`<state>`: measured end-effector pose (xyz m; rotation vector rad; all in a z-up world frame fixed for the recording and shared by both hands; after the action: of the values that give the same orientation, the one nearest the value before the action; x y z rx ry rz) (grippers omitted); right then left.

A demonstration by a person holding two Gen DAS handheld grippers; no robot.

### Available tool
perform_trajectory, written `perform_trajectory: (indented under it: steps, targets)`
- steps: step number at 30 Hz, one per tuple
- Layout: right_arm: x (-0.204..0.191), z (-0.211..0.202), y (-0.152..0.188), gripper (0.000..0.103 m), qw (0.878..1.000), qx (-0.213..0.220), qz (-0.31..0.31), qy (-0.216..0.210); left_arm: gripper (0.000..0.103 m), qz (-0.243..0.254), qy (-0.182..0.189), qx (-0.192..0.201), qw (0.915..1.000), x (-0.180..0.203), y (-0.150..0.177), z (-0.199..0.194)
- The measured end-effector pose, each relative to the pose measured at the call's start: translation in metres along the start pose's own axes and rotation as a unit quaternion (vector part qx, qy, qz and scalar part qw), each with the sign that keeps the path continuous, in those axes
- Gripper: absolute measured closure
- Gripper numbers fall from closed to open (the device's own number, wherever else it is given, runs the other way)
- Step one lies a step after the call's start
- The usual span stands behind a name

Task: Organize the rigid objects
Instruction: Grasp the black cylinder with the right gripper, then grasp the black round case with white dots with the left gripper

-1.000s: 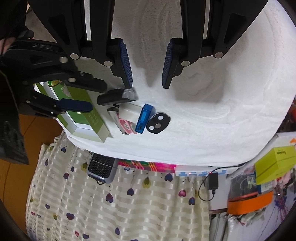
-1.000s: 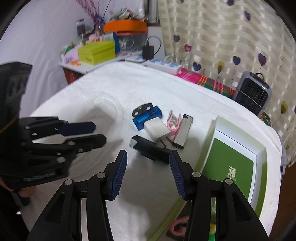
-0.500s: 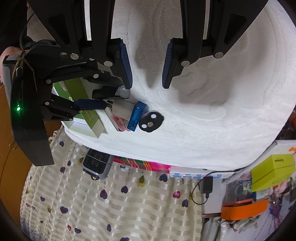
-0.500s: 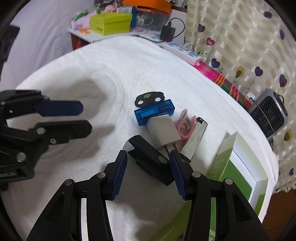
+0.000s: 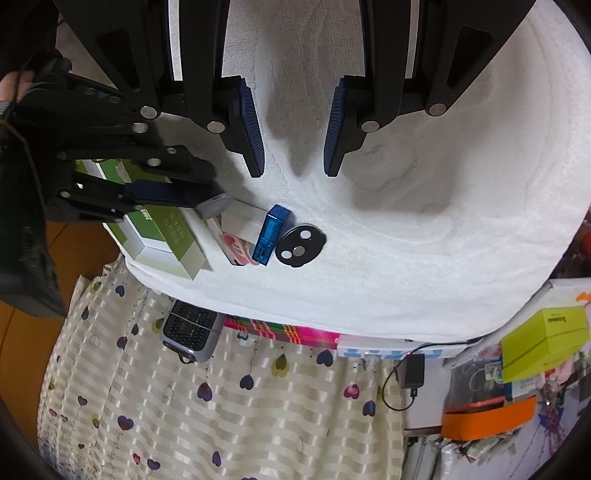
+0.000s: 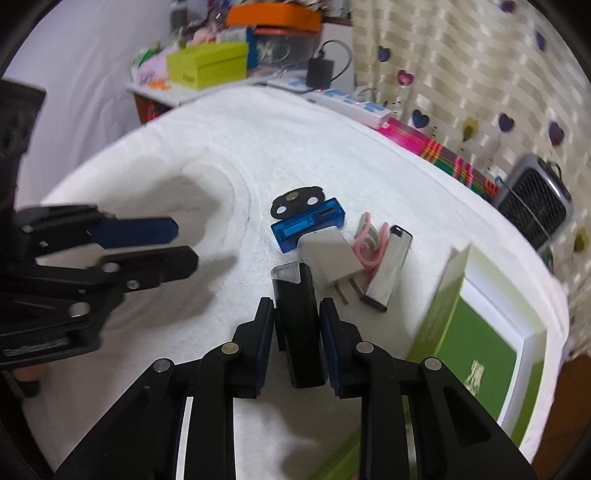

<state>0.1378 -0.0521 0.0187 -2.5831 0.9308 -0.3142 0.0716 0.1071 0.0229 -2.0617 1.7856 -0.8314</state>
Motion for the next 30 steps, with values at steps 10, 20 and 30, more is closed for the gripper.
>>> perform_trajectory:
  steps: [10, 20, 30]
  targets:
    - [0.02, -0.038, 0.024, 0.076, 0.992, 0.075, 0.093, -0.033, 0.071, 0.046, -0.006, 0.008, 0.9989, 0.023, -0.028, -0.001]
    - [0.032, -0.052, 0.039, 0.076, 0.987, 0.099, 0.118, -0.047, 0.071, 0.053, -0.022, 0.0, 0.9983, 0.022, -0.053, 0.036]
    - [0.038, -0.051, 0.045, 0.076, 0.986, 0.1, 0.123, -0.052, 0.07, 0.021, -0.033, -0.002, 0.9992, 0.006, -0.079, 0.064]
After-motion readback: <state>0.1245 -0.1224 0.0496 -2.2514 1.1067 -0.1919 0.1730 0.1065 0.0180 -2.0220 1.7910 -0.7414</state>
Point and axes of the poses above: each gripper's, at about its wrist camera, not at the fingertips, and z roughly the way its jaws point, x to its right, y to its underside, the point moved 1 cm from there along z, roughly the way its jaws point, and after that the axes turned 9 degrees about -x, right-handed, at the moved point
